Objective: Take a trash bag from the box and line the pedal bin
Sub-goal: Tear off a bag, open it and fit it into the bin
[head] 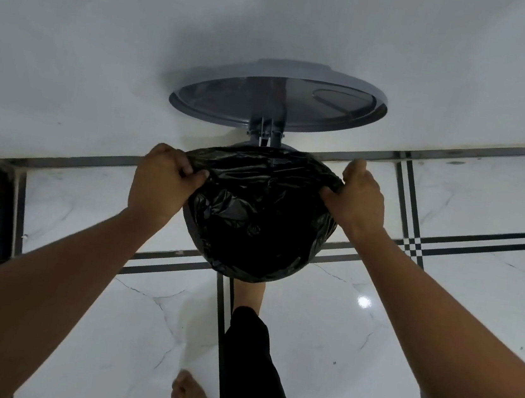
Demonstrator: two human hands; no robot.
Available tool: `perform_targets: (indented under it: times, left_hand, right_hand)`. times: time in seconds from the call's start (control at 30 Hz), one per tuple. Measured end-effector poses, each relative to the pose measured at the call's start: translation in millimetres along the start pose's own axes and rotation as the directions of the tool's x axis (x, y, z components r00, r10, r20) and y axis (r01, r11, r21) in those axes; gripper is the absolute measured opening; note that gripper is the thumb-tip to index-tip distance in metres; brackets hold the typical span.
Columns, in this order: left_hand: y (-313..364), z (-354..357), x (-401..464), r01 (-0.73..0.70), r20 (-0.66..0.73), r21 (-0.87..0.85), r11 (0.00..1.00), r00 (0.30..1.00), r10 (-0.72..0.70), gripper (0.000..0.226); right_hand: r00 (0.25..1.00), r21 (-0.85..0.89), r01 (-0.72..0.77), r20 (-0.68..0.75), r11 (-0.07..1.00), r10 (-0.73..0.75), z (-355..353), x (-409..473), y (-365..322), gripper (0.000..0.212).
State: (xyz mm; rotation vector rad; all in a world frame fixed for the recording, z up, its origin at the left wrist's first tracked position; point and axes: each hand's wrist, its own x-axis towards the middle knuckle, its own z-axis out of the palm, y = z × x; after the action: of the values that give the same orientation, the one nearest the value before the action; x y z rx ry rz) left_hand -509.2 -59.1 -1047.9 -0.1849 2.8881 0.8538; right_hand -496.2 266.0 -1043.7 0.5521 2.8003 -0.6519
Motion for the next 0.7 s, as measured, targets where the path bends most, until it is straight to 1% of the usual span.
perform_targets:
  times: [0.07, 0.1, 0.13, 0.17, 0.2, 0.3, 0.33, 0.4, 0.43, 0.5, 0.53, 0.6, 0.7]
  left_hand:
    - [6.0, -1.3, 7.9, -0.062, -0.018, 0.068, 0.996, 0.998, 0.063, 0.026]
    - [7.5, -1.5, 11.8, -0.101, -0.022, 0.092, 0.991, 0.994, 0.104, 0.020]
    - [7.0, -0.9, 16.6, -0.138, -0.018, 0.099, 0.985, 0.990, 0.140, 0.013]
    - [5.8, 0.9, 22.5, -0.163, -0.001, 0.093, 0.982, 0.986, 0.164, 0.008]
    - [4.4, 3.0, 28.4, -0.175, 0.026, 0.078, 0.982, 0.985, 0.173, 0.012]
    - [-1.0, 11.0, 43.2, -0.169, 0.134, 0.034, 0.985, 0.978, 0.163, 0.026]
    - [-1.9, 13.3, 45.5, -0.148, 0.151, 0.014, 0.989, 0.978, 0.144, 0.029]
    - [-0.7, 15.2, 48.8, -0.062, 0.158, -0.049, 0.997, 0.985, 0.069, 0.029]
    - [0.5, 15.9, 51.0, -0.019, 0.162, -0.065, 0.998, 0.986, 0.029, 0.029]
    - [1.5, 18.9, 56.0, 0.009, 0.198, -0.045, 0.999, 0.980, 0.000, 0.032]
    - [1.1, 20.3, 58.5, 0.012, 0.240, -0.021, 1.000, 0.971, -0.006, 0.035]
    - [2.7, 21.3, 60.4, 0.076, 0.349, 0.017, 0.997, 0.934, -0.077, 0.037]
    - [1.9, 22.5, 55.9, 0.258, 0.414, 0.043, 0.965, 0.875, -0.252, 0.022]
  right_hand:
    - [0.986, -0.066, 0.169, -0.002, 0.983, -0.170, 1.2, 9.4, -7.1, 0.027]
    - [0.974, -0.068, 0.227, 0.025, 0.971, -0.226, 3.4, 15.3, -9.7, 0.023]
    - [0.967, -0.062, 0.253, 0.057, 0.965, -0.250, 5.9, 21.3, -12.4, 0.021]
    - [0.966, -0.042, 0.248, 0.090, 0.968, -0.243, 7.6, 27.1, -15.2, 0.020]
    - [0.968, -0.013, 0.221, 0.122, 0.975, -0.218, 9.3, 33.0, -17.2, 0.022]
    - [0.970, 0.096, 0.099, 0.213, 0.990, -0.118, 10.7, 46.2, -24.0, 0.037]
    - [0.964, 0.142, 0.055, 0.250, 0.988, -0.090, 10.2, 48.2, -27.1, 0.041]
    - [0.945, 0.224, -0.024, 0.324, 0.974, -0.051, 10.7, 51.6, -31.2, 0.044]
    - [0.936, 0.252, -0.045, 0.349, 0.967, -0.047, 11.6, 52.9, -32.8, 0.043]
    - [0.920, 0.277, -0.051, 0.386, 0.959, -0.063, 13.3, 54.7, -34.5, 0.040]
    - [0.913, 0.281, -0.048, 0.402, 0.958, -0.072, 14.3, 56.8, -34.7, 0.043]
    - [0.894, 0.268, -0.045, 0.441, 0.962, -0.081, 14.2, 60.8, -35.7, 0.053]
    - [0.864, 0.305, -0.139, 0.503, 0.942, -0.035, 15.7, 68.5, -37.1, 0.052]
